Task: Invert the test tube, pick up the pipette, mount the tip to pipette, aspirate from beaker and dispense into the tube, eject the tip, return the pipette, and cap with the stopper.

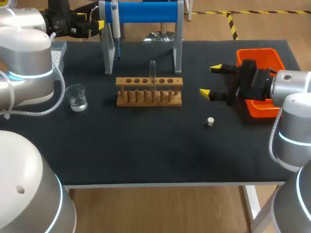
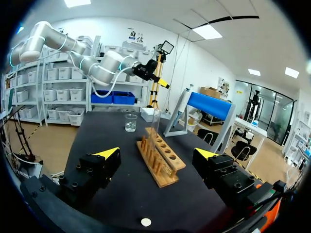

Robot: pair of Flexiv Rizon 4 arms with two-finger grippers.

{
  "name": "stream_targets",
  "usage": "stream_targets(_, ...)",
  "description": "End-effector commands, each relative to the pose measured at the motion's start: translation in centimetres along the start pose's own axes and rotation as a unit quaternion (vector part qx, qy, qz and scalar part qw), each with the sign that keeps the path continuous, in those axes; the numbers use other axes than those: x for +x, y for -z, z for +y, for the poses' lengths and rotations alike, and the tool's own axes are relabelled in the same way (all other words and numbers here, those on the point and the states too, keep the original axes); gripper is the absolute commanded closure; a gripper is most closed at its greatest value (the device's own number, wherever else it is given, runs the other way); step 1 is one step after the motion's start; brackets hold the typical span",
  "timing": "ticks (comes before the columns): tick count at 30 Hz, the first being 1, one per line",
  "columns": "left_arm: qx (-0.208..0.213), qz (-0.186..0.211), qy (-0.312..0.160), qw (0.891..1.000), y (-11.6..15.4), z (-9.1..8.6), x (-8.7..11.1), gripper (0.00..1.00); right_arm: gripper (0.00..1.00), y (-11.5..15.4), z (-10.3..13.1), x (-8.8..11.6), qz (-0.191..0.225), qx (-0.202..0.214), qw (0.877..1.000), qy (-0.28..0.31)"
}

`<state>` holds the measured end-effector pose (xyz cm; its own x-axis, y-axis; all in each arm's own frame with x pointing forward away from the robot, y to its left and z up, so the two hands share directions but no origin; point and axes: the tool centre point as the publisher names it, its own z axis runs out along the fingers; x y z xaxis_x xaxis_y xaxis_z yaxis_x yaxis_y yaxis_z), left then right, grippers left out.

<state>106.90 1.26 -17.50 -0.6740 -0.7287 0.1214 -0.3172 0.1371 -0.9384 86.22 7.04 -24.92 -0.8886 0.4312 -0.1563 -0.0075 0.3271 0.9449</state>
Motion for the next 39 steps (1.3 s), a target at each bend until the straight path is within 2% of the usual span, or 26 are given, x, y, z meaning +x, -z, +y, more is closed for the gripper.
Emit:
stream_targets(1,0.042,-0.014,-0.02,0.999,2.3,1.7,4.8,0.0,0.0,0.0,0.0,0.0,0.0,-0.001,1.0,0.0)
stream_targets(3,0.05,-0.005,-0.037,0.998,3.0,2.2,7.1,0.0,0.0,0.0,0.0,0.0,0.0,-0.001,1.0,0.0)
stream_targets(7,0.053,-0.002,-0.042,0.998,4.0,3.4,10.3,0.0,0.0,0.0,0.0,0.0,0.0,-0.001,1.0,0.0)
stream_targets(11,0.054,0.019,-0.059,0.997,4.5,5.1,12.9,0.0,0.0,0.0,0.0,0.0,0.0,-0.001,1.0,0.0)
stream_targets(17,0.052,0.059,-0.09,0.993,4.9,7.4,15.6,0.0,0.0,0.0,0.0,0.0,0.0,-0.001,1.0,0.0)
stream_targets(27,0.038,0.079,-0.107,0.99,5.0,9.2,18.3,0.0,0.0,0.0,0.0,0.0,0.0,-0.001,1.0,0.0)
stream_targets(39,0.034,0.077,-0.109,0.99,5.0,9.3,18.3,0.0,0.0,0.0,0.0,0.0,0.0,-0.001,1.0,0.0)
